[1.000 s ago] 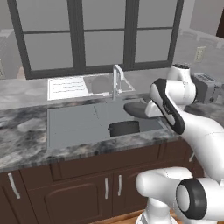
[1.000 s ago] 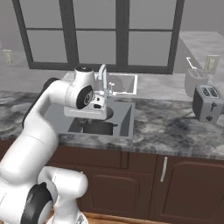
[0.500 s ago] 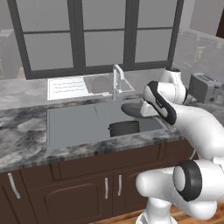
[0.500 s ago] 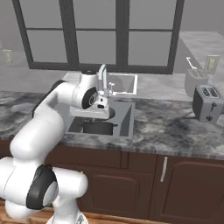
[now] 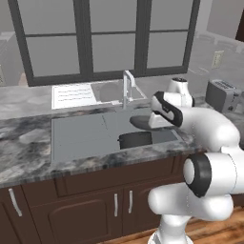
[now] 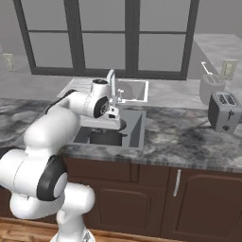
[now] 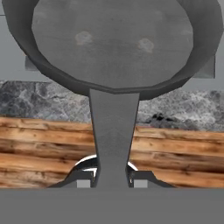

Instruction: Move the pot and pan from the stove into the sink.

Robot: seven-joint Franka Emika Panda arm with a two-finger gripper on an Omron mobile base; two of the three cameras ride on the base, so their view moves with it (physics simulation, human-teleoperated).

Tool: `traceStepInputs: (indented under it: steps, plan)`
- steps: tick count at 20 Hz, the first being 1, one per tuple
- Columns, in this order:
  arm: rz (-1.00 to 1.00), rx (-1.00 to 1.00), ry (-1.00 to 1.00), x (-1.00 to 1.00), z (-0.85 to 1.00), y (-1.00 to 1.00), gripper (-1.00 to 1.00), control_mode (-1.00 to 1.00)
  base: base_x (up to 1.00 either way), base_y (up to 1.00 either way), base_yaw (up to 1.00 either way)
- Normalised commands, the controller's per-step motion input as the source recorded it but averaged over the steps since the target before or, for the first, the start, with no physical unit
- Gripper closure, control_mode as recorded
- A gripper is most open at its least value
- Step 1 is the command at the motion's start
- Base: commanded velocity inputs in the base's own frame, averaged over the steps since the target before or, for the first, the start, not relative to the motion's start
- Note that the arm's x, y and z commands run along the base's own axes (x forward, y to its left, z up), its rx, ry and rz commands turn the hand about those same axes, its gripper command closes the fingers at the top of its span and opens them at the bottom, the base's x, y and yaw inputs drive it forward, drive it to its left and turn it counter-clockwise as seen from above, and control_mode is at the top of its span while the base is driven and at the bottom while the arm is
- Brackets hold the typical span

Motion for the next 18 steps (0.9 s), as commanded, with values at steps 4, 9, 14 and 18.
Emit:
traceStepInputs:
  steps: [4,9,14,18]
  plan:
    - [0.00,-0.01,0.00,0.40,-0.30,0.00,1.00,-1.00,0.00,0.00,0.00]
    - [0.00,-0.02,0.00,0.32,-0.31,0.00,1.00,-1.00,0.00,0.00,0.00]
    - [0.00,-0.03,0.00,0.16,-0.33,0.01,1.00,-1.00,0.00,0.00,0.00]
    - [0.00,-0.02,0.00,0.13,-0.29,0.01,1.00,-1.00,0.00,0.00,0.00]
